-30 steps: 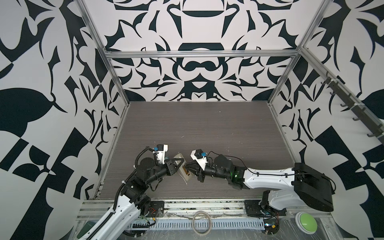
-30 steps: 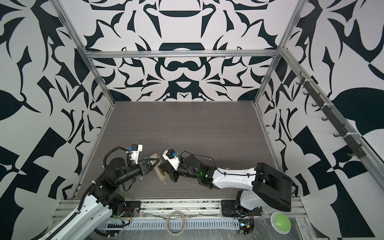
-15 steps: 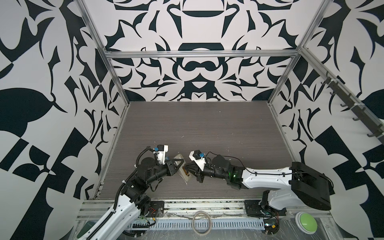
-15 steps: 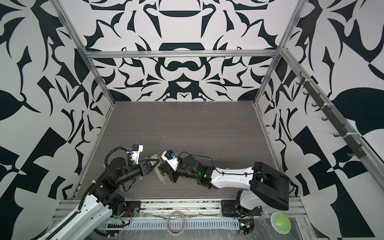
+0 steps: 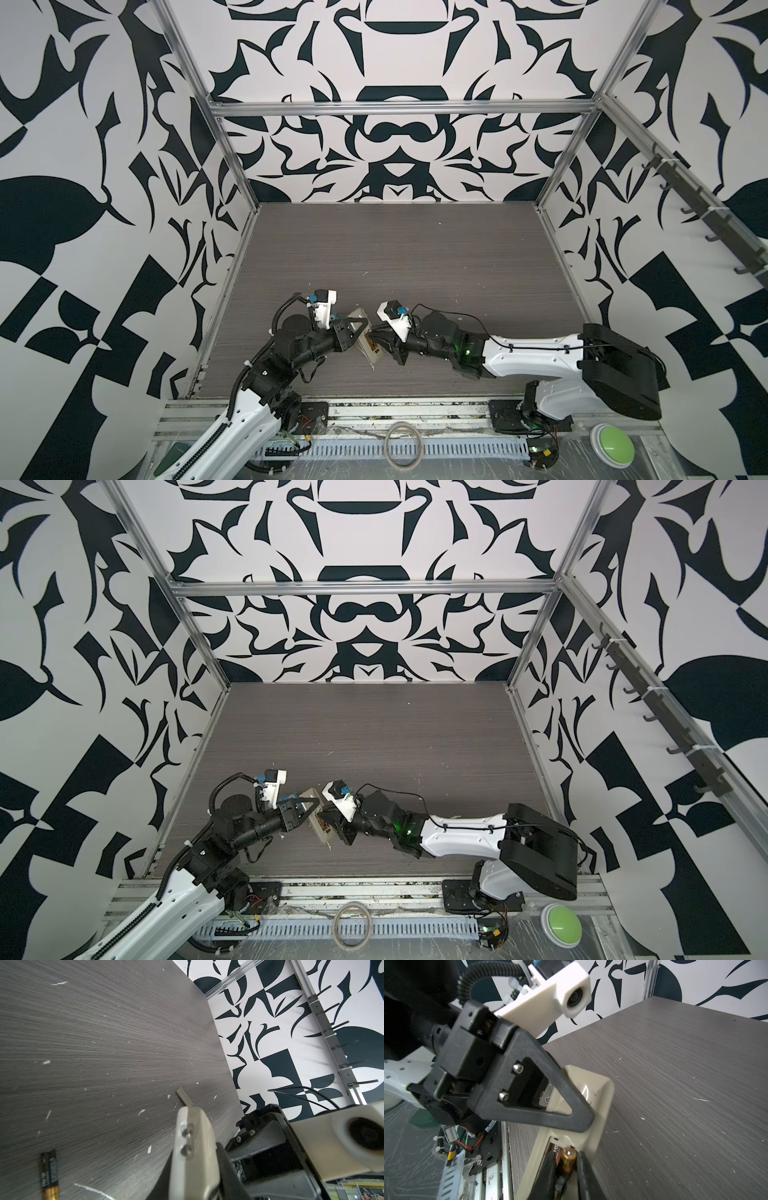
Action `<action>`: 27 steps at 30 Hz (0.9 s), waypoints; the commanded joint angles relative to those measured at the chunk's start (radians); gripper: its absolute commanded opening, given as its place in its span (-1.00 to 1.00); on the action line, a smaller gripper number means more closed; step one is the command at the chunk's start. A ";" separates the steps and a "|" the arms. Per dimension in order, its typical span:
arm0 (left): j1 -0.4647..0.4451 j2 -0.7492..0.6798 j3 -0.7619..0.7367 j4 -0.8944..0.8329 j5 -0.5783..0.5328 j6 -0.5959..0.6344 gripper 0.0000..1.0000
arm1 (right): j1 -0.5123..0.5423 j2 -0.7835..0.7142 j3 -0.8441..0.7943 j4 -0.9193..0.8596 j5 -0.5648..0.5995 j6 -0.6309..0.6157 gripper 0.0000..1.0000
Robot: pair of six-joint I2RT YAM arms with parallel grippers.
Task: Load the batteries into the remote control
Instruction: 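Align the battery over the remote's open compartment with the right gripper, then press the battery into the compartment and open the right gripper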
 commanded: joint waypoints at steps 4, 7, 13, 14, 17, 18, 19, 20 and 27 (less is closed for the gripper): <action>0.004 -0.009 0.023 0.050 0.007 -0.004 -1.00 | 0.008 0.004 0.027 -0.035 0.027 -0.015 -0.54; 0.004 -0.009 0.023 0.050 0.007 -0.005 -1.00 | 0.008 0.005 0.028 -0.036 0.026 -0.016 -0.53; 0.004 -0.012 0.021 0.047 0.006 -0.005 -1.00 | 0.009 0.000 0.027 -0.038 0.028 -0.016 -0.50; 0.004 -0.012 0.021 0.047 0.007 -0.005 -1.00 | 0.010 -0.001 0.027 -0.039 0.028 -0.018 -0.50; 0.004 -0.012 0.022 0.047 0.007 -0.005 -1.00 | 0.011 -0.003 0.030 -0.039 0.030 -0.020 -0.47; 0.004 -0.012 0.023 0.047 0.006 -0.005 -1.00 | 0.011 -0.004 0.029 -0.040 0.030 -0.019 -0.46; 0.004 -0.013 0.023 0.047 0.006 -0.005 -1.00 | 0.011 -0.003 0.030 -0.041 0.030 -0.020 -0.45; 0.004 -0.010 0.023 0.046 0.007 -0.004 -1.00 | 0.010 -0.005 0.031 -0.041 0.030 -0.020 -0.44; 0.004 0.002 0.019 0.050 0.019 0.005 -1.00 | 0.013 -0.015 0.035 -0.046 0.029 -0.021 -0.29</action>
